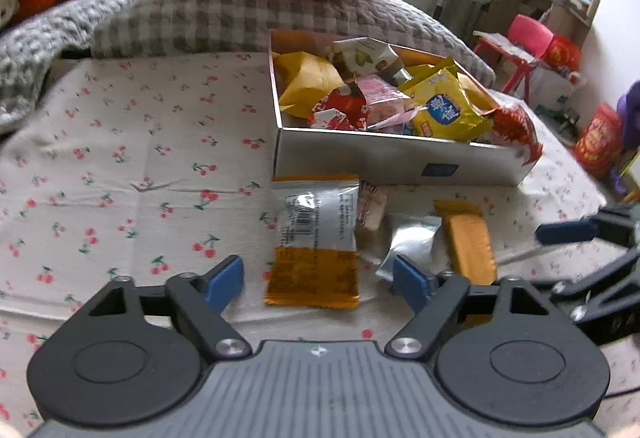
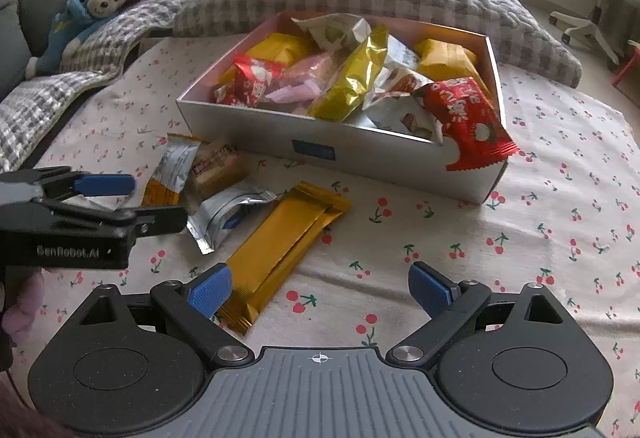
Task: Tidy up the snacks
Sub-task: 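Grasp the orange-white packet with the left gripper while the right grasps the gold bar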
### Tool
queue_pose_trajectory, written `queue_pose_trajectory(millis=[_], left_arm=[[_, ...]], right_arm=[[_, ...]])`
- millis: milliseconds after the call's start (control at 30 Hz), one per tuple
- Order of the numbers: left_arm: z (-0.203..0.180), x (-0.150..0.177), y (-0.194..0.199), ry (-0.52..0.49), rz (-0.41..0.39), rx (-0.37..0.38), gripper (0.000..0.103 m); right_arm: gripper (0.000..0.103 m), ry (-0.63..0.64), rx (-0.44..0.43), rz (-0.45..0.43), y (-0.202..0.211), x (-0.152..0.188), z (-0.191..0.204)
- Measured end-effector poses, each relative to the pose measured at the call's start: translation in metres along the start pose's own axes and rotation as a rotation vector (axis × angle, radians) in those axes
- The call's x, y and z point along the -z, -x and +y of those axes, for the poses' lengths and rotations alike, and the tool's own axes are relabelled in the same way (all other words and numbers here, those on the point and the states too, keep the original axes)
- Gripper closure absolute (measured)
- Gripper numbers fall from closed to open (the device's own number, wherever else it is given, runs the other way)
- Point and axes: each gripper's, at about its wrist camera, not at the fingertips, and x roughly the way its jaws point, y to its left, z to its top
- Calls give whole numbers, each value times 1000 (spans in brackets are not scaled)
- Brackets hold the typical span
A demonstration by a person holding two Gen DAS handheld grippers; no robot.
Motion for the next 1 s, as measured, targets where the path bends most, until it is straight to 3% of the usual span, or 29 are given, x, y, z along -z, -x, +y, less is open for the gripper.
queue_pose_trajectory(millis=[233,700,1000], left_arm=[[0,-1,1,11,-12,-2,62],[9,-1,12,22,54,-29,65],[9,3,19,-87,100,-75,62]], right_arm=[[7,23,-10,9,-7,1,7],[7,99,25,29,-20,-3,31],[7,40,59,35,-16,-3,2]])
